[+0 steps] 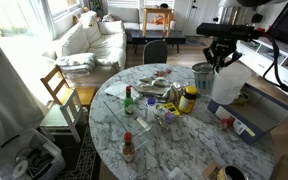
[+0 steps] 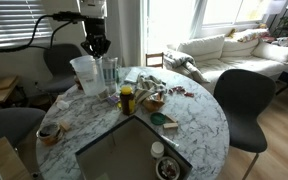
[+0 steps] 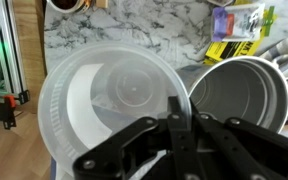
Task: Pick up the clear cup and silver cup together and put them in the box
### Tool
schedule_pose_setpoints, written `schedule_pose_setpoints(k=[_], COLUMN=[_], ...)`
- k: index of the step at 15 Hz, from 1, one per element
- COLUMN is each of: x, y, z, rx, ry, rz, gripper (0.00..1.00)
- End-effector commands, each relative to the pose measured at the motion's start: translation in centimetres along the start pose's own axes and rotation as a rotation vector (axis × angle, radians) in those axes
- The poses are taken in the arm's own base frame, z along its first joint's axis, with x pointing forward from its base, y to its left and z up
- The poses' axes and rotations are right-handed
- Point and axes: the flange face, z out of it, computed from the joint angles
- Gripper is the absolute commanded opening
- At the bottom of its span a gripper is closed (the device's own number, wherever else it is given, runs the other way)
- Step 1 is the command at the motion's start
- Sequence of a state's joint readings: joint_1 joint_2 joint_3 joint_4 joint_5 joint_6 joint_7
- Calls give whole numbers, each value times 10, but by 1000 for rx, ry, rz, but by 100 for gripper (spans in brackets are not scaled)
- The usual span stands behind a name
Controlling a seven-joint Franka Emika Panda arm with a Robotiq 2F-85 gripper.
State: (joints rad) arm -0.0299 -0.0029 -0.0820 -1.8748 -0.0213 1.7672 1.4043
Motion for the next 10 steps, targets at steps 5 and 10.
schedule_pose_setpoints(k=[5, 10], x=[116, 149], y=[66, 100], z=[45, 77], rx=[-25, 103], ry=[-73, -49], rz=[94, 102], gripper=[2, 2])
